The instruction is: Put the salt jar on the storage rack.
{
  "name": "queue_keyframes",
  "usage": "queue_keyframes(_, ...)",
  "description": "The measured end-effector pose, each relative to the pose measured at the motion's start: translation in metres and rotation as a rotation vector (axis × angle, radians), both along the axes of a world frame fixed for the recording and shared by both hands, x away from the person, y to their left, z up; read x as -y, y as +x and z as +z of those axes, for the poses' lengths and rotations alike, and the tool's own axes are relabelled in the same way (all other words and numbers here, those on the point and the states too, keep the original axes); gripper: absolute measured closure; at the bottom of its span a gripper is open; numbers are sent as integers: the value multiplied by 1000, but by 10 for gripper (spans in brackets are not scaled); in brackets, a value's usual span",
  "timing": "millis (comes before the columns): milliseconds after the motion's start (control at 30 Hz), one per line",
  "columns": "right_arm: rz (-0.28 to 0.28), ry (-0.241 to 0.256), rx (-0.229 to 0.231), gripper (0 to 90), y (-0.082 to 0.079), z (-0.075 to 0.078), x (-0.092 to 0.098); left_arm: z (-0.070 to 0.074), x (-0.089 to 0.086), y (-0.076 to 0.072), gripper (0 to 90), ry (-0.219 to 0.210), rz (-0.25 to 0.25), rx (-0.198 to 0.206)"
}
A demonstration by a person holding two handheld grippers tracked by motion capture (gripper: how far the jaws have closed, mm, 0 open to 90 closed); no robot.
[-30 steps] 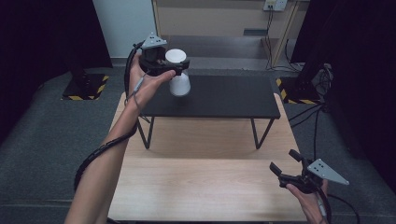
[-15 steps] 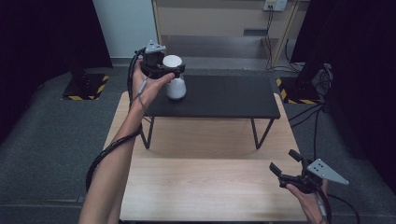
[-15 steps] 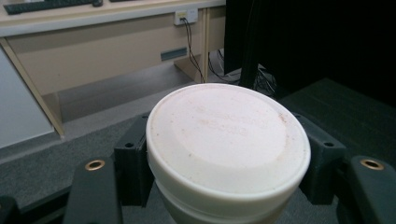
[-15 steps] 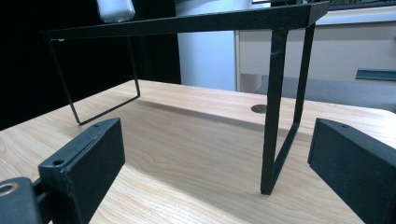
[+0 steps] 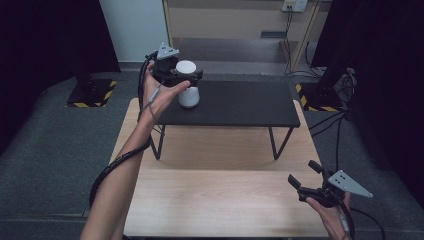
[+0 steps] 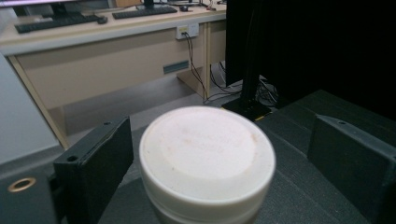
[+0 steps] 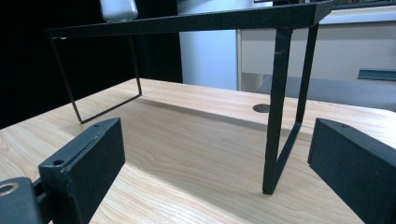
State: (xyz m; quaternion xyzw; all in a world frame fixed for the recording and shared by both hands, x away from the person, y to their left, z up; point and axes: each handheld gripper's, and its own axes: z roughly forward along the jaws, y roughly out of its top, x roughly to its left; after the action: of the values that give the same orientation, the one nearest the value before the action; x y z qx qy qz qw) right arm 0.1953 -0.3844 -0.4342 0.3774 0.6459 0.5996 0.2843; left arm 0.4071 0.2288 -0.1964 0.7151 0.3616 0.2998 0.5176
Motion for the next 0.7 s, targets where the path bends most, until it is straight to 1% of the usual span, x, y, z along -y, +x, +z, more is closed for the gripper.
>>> queue_keyframes(67,0,1,1,39,0,0,0,5,-4,-4,61,-7,-9,1)
queue_keyframes(133,0,1,2,40,-1,0,-1,9,-7,-10,61,-9,-9,17)
queue_keyframes(200,0,-1,2,39,-1,0,-1,12,-11,-17,61,-24,-16,22)
queue_keyframes(267,0,0,3,40,-1,0,-1,15,-13,-24,54,-4,-21,29)
queue_keyframes(400,2,-1,1,40,0,0,-1,15,-23,-38,51,-14,-56,34)
queue_keyframes(500,6,-3,3,40,0,1,-2,14,-30,-45,42,-45,-80,22)
queue_keyframes(600,6,-2,1,40,-1,1,-2,11,-37,-53,35,-74,-113,18)
queue_keyframes(700,5,-3,1,40,-1,1,-2,10,-41,-62,31,-80,-145,26)
